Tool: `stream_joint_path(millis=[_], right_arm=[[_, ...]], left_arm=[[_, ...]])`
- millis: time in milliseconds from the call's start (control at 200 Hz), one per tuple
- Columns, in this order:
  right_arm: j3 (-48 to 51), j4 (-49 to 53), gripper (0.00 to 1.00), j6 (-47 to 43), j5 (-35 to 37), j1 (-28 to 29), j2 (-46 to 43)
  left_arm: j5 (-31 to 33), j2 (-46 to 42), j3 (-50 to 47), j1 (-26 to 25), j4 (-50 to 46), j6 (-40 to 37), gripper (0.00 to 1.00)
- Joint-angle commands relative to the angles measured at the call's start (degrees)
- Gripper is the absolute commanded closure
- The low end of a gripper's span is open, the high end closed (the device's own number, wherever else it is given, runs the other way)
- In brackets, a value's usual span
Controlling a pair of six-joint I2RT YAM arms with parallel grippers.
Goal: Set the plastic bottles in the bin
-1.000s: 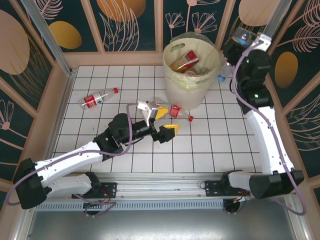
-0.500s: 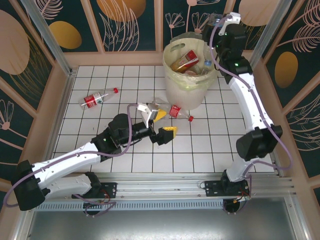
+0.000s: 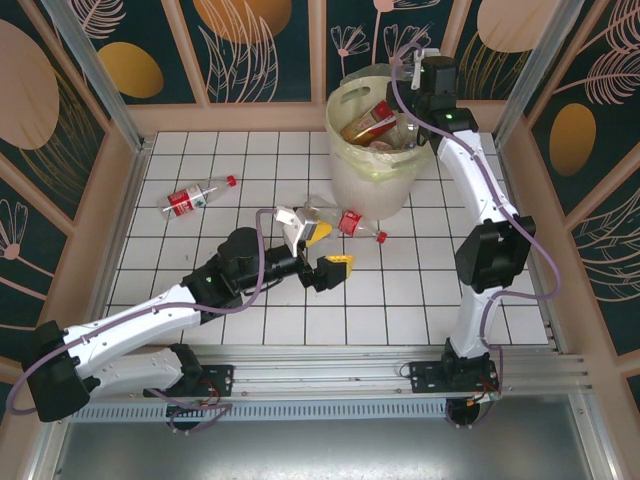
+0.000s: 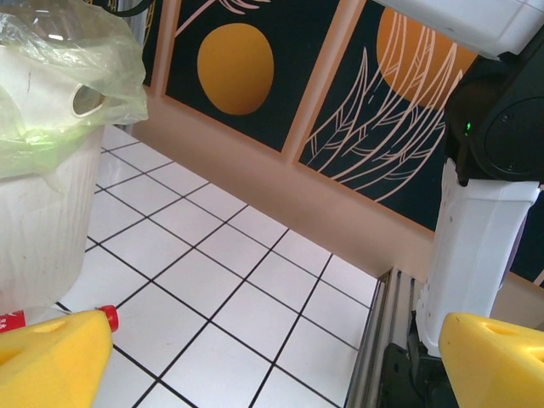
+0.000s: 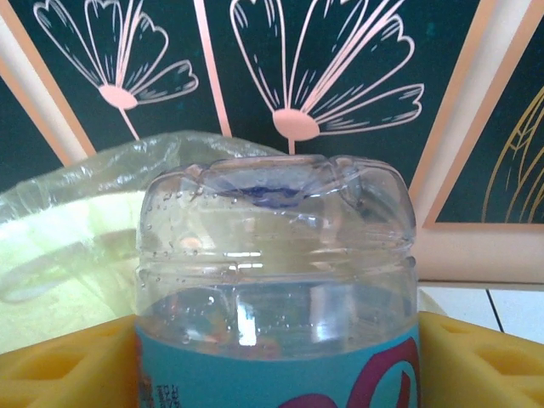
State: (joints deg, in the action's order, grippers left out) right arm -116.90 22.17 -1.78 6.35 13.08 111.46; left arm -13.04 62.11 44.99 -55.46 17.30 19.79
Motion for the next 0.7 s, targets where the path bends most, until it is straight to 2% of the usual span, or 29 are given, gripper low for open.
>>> stream_joint_path(millis=[0, 245, 390, 696], right_arm=[[-0.96, 1.29, 0.16, -1.56, 0.42, -0.34, -0.67], [-2.44, 1.94, 0.07, -1.31, -0.02, 0.26, -1.68], [-1.83, 1.84, 0.07, -1.04, -0.57, 0.60, -4.78], [11.99, -0.84, 0.04, 0.84, -4.73, 1.50, -19.24]], left_arm=[[-0.62, 0.36, 1.87, -0.05, -1.06, -1.24, 0.01], [0.09, 0.91, 2.79, 0.00, -2.26, -1.52, 0.02], [3.24, 1.09, 4.85, 0.01, -9.09, -5.75, 0.02], [11.32, 3.70, 8.11, 0.12, -22.06, -16.42, 0.02]])
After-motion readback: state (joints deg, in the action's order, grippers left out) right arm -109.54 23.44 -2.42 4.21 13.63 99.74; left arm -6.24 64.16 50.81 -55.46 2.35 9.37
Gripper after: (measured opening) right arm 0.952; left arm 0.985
